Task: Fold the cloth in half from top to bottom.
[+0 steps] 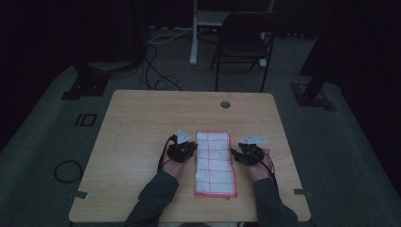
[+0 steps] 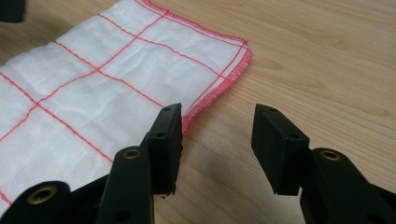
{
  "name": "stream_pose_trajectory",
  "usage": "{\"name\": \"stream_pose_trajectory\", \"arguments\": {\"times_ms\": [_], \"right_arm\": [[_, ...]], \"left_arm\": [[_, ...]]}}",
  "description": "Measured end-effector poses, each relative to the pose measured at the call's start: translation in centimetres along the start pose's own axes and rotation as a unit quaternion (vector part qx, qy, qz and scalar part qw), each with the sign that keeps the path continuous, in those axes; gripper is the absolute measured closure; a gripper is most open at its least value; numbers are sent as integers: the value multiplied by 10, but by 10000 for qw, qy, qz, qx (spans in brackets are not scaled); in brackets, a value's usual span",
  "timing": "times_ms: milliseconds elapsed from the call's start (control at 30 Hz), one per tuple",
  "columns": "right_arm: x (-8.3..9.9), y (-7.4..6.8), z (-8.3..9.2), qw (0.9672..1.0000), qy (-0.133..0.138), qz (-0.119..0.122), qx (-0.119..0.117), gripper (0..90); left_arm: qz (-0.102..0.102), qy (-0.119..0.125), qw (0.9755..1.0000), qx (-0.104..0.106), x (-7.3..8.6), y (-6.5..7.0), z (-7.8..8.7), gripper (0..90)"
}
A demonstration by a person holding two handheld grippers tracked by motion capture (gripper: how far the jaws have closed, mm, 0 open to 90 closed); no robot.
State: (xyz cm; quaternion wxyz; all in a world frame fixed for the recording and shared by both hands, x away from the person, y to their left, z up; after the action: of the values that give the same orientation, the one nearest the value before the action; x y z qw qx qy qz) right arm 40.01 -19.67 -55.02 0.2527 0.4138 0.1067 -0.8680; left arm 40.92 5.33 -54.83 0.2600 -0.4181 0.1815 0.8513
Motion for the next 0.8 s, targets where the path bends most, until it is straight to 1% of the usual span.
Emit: {"name": "stream_pose_trajectory", "arguments": {"times_ms": [133, 300, 433, 533, 733, 800], "right_arm": [[-2, 1, -1, 10000, 24, -32, -2, 533], [-3, 1, -5, 10000, 27, -80, 16, 534], [-5, -1, -11, 10000, 10, -94, 6, 536], [-7, -2, -16, 9999, 2, -131, -10, 538], [-10, -4, -23, 9999, -30, -156, -27, 538], [-13, -5, -26, 9999, -39, -150, -37, 539]], "left_arm": [[69, -78, 9999, -41, 1, -5, -7, 784], [165, -112, 9998, -89, 0, -10, -14, 757], [218, -103, 9996, -130, -3, -13, -18, 718], [273, -127, 9994, -179, -3, -17, -21, 714], [250, -166, 9994, -167, -5, -20, -25, 681], [277, -178, 9993, -159, -6, -19, -27, 668]]}}
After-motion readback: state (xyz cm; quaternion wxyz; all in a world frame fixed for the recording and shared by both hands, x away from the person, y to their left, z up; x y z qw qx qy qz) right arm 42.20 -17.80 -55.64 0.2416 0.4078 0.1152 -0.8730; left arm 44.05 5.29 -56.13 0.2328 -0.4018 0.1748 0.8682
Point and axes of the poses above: each handheld gripper's, and its own axes: z roughly backward along the jaws, x roughly out of its underside, y roughly to its right, the point moved 4 cm from there along -z, roughly forward along the jaws, and after that the axes turned 1 degree about y, right-handed, at the moved point
